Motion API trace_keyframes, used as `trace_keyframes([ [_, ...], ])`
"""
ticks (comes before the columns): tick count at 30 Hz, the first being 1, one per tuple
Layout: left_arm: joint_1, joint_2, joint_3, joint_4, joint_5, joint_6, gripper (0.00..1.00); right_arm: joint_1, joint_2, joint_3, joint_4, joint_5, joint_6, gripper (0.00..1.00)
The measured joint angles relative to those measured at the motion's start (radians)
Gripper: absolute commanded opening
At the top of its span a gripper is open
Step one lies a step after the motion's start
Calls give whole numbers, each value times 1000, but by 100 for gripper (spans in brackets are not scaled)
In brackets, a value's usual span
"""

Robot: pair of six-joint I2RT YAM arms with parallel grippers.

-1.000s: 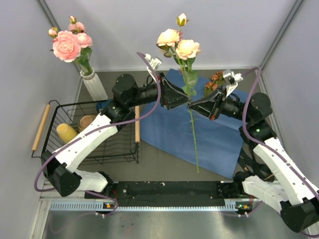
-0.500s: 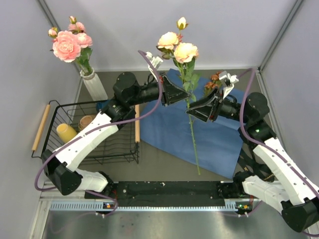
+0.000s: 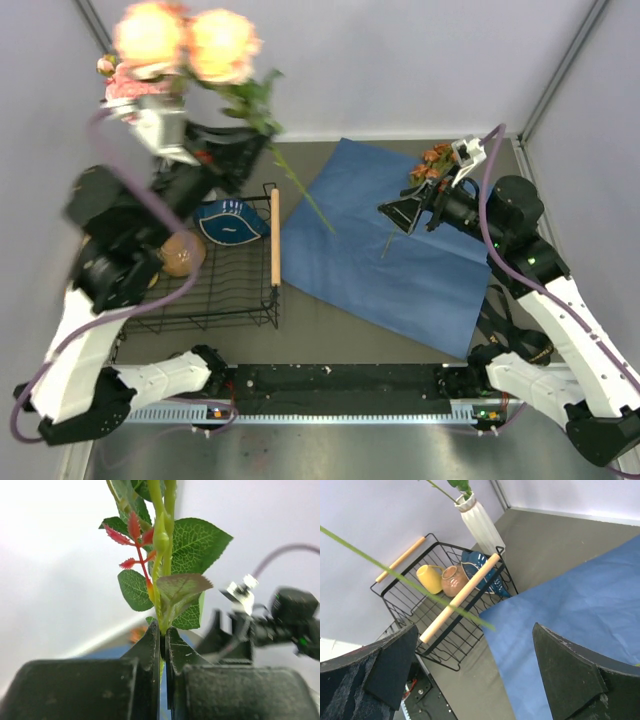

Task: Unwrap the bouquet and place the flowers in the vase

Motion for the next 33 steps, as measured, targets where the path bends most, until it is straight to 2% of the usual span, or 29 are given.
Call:
trace_keyframes([
  [6,0,-88,221,-47,-395,241,0,0,5,0,-31,43,0,98],
  [10,1,-177,147,82,-661,441,0,0,8,0,-39,56,1,98],
  [13,1,-196,56,282,-842,641,0,0,11,0,-39,64,2,98],
  [17,25,-129,34,443,-971,825,0,0,16,0,-39,70,3,98],
  [19,105,-67,71,422,-992,821,0,0,17,0,-39,70,5,98],
  [25,407,39,117,243,-950,625,0,0,17,0,-41,70,4,98],
  [28,530,69,130,171,-885,514,0,-1,16,0,-45,70,4,99],
  [33,817,122,172,81,-735,234,0,-3,14,-1,-55,70,2,99],
])
